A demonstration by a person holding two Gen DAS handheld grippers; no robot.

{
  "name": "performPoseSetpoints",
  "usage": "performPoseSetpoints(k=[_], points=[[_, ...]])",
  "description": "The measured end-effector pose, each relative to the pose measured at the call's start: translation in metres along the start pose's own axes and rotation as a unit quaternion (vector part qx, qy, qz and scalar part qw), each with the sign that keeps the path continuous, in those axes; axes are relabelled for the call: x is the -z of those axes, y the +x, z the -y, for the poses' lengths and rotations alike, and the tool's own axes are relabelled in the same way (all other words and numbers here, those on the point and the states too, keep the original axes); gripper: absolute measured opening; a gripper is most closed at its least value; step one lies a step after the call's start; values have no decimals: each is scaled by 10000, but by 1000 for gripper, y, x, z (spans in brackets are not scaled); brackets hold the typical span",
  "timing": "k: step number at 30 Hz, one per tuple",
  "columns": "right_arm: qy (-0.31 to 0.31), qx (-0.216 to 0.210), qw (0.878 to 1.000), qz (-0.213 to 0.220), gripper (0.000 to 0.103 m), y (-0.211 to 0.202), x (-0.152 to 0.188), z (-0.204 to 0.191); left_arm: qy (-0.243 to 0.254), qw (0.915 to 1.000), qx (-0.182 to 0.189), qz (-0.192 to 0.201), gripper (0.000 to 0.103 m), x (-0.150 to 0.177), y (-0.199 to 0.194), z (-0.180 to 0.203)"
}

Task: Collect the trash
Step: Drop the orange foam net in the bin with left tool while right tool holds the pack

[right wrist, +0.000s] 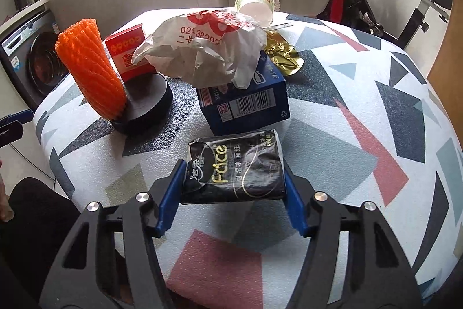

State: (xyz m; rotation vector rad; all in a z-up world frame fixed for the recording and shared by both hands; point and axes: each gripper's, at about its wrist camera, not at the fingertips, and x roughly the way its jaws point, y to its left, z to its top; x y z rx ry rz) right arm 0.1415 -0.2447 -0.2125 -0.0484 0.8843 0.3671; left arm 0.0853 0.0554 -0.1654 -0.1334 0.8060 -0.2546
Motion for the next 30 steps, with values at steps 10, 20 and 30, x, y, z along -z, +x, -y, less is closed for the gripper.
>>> performPoseSetpoints(k=[10, 20, 30], points=[[115, 10, 9998, 145, 63, -22, 9, -3, 865, 9953, 143, 406, 97, -58, 33, 62], [167, -22, 9995, 255, 63, -39, 13, -7, 281, 9985, 458, -68, 22, -77, 74, 54], [243, -63, 9985, 480, 63, -57, 14, -12, 679, 9955, 666, -19, 22, -55, 13, 44]])
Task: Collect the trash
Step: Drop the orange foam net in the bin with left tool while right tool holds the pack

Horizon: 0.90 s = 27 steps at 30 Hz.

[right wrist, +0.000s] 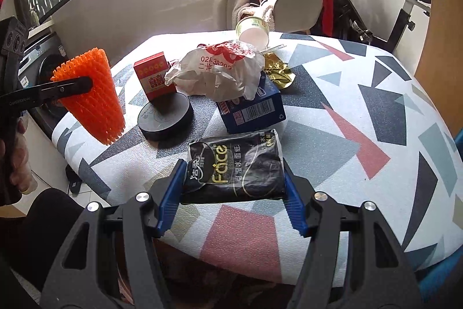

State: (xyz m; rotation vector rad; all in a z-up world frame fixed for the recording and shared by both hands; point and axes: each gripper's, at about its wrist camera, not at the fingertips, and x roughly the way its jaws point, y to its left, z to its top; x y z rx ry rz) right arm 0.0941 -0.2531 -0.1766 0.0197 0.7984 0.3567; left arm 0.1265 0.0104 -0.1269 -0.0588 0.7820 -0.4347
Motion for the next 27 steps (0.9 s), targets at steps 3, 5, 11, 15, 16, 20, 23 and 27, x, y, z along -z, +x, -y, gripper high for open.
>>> performPoseSetpoints(k=[3, 5, 11, 15, 16, 20, 23, 27], points=[[-60, -20, 10000, 45, 63, -6, 2, -6, 21, 10000, 53, -71, 22, 19, -13, 1], [-70, -48, 10000, 50, 63, -9, 3, -8, -16, 9999, 116, -113, 22, 31, -20, 1], [-29, -42, 10000, 60, 63, -20, 9, -8, -131, 9993, 289, -212, 23, 61, -36, 8], [-11, -25, 10000, 85, 63, -26, 12, -8, 1, 9989, 291, -374, 24, 80, -39, 19], [-10, -24, 10000, 93, 63, -28, 12, -9, 16, 9987, 300, -413, 24, 84, -38, 21], [-23, -9, 9999, 104, 63, -33, 14, -10, 96, 9979, 394, -511, 25, 95, -38, 28], [-40, -10, 9999, 116, 63, -35, 16, -12, 187, 9968, 501, -600, 27, 102, -37, 33], [-2, -43, 9999, 113, 63, -36, 19, -12, 288, 9954, 528, -740, 27, 109, -31, 38]])
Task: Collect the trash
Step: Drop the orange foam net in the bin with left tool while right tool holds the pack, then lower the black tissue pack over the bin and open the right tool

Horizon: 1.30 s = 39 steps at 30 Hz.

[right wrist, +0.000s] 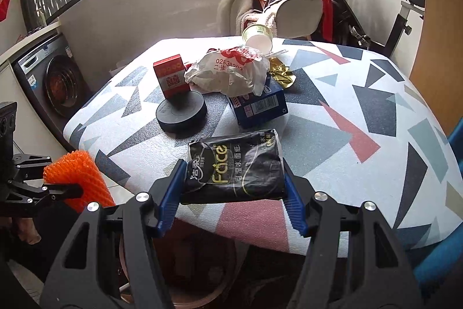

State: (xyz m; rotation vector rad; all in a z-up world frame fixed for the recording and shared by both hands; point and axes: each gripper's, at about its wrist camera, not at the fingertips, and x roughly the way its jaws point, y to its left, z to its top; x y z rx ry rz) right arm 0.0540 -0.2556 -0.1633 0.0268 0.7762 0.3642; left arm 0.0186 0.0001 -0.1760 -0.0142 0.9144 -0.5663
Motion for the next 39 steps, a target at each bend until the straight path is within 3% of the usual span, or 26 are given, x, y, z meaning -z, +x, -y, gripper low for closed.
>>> performPoseSetpoints(k=[4, 6, 9, 12, 23, 33, 39], points=[[18, -6, 10000, -38, 63, 1, 1, 0, -59, 10000, 55, 2, 34, 2, 3, 0], [11, -5, 10000, -42, 63, 1, 1, -1, -103, 9999, 75, 1, 51, 3, 4, -2], [19, -3, 10000, -31, 63, 1, 4, -2, -102, 9999, 39, 28, 63, 3, 5, -4], [62, -12, 10000, -51, 63, 3, 7, -3, -151, 9999, 45, 31, 69, 2, 5, -8], [-217, -170, 9996, 44, 63, 4, 37, -33, 86, 9976, -520, 442, 92, 8, -15, -23], [-963, -312, 9939, -426, 64, 22, 59, -80, 113, 9952, -774, 583, 97, 23, -15, -27], [-1182, -341, 9908, -556, 64, 27, 67, -93, -253, 9961, -554, 637, 97, 25, -17, -43]])
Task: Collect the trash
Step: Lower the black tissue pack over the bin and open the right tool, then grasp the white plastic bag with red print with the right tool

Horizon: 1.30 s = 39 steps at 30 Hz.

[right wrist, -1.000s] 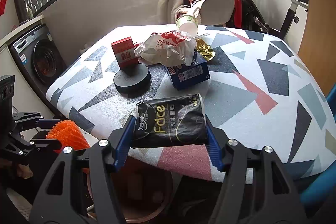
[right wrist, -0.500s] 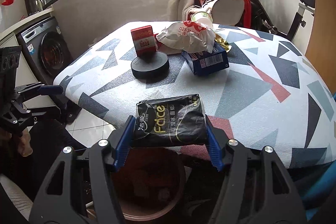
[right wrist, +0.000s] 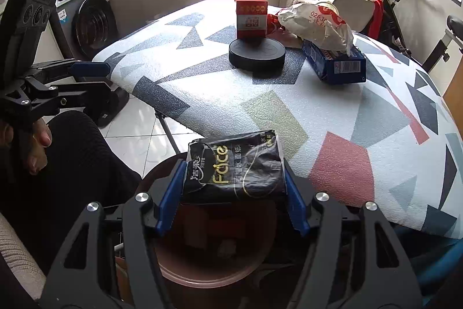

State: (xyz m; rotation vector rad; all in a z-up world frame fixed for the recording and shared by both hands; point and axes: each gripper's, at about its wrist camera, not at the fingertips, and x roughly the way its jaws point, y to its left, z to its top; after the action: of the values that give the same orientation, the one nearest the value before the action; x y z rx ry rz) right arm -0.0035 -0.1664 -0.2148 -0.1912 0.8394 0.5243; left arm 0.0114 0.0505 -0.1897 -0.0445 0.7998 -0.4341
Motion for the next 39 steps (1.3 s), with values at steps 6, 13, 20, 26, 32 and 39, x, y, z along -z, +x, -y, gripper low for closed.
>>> performPoseSetpoints(k=[6, 13, 20, 26, 32, 39], points=[[-147, -8, 9999, -76, 64, 2, 2, -8, -45, 10000, -7, 4, 97, 1, 0, -1], [-139, 83, 9999, -2, 90, 2, 2, -8, -87, 10000, -28, -36, 97, 1, 3, -2], [-106, 163, 9998, -75, 94, 5, 2, -7, -77, 9999, -68, -63, 97, 1, 6, -2], [-94, 158, 9997, -129, 97, 8, 3, -6, -99, 9999, -78, -75, 97, 1, 7, -3], [-79, 167, 9997, -167, 97, 9, 3, -5, -119, 9996, -239, 2, 97, 1, 4, -3], [69, 217, 9997, -119, 97, 9, 1, 5, 56, 9981, -548, 260, 97, -6, -5, 5]])
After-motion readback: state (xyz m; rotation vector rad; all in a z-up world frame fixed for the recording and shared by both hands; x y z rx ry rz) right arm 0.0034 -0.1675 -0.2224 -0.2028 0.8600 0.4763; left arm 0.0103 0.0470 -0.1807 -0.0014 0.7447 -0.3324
